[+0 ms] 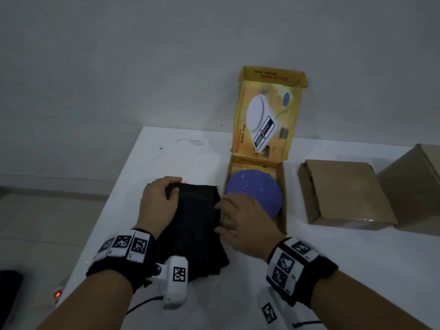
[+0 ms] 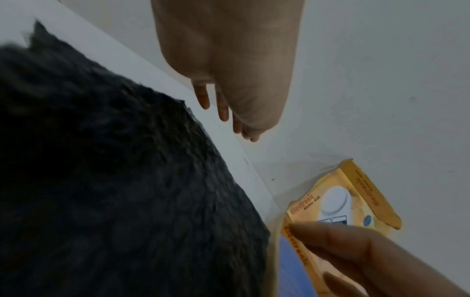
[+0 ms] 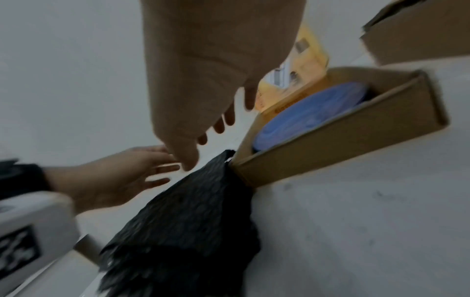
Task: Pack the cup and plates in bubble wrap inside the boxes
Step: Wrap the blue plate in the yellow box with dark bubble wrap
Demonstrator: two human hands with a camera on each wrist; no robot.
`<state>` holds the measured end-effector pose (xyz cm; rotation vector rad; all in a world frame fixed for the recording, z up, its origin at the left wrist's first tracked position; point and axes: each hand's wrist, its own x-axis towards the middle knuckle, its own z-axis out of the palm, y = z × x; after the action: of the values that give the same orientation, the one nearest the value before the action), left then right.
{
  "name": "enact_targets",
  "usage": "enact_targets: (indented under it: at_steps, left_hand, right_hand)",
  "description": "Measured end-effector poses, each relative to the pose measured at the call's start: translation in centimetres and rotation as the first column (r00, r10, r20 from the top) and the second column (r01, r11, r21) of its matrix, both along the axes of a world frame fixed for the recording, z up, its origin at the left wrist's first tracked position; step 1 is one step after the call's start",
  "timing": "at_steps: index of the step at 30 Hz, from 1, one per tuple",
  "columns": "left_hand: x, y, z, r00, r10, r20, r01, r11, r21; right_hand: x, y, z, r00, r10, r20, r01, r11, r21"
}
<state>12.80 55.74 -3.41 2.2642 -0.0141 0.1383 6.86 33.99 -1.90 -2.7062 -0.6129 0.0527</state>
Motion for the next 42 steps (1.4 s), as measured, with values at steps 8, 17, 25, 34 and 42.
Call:
enact_targets:
  at_steps: [8, 17, 25, 34, 42]
  left_hand:
    - [1.2, 3.1, -1.6, 0.992, -0.041, -0.122, 0.041, 0.999, -0.003]
    - [2.7, 3.6, -3.4, 0.980, -0.041, -0.197, 0.050, 0.998, 0.043]
    - [2.5, 3.1, -3.1, 0.949, -0.070, -0.308, 0.095, 0.993, 0.067]
    - [1.9, 1.3, -0.6, 0.769, -0.241, -0.592, 0.304, 0.953, 0.007]
    - [1.6, 1.2, -0.1, 0.701, -0.199, -0.685, 0.426, 0.887, 0.178]
  right_hand:
    - [0.2, 6.4, -2.7, 0.976, 0.179, -0.128, -0.185, 0.982, -0.038]
    - [1.3, 4.7, -0.6, 0.979, -0.133, -0.156, 0.192, 0.860, 0.472]
    - [2.7, 0.9, 0.6, 0.913, -0.214, -0.348, 0.374, 0.782, 0.498]
    - [0.3, 0.3, 0.9, 0.976, 0.075, -0.202, -0.060, 0.995, 0.080]
    - [-1.4, 0.4, 0.5, 0.984, 0.021, -0.175, 0.007, 0.987, 0.161]
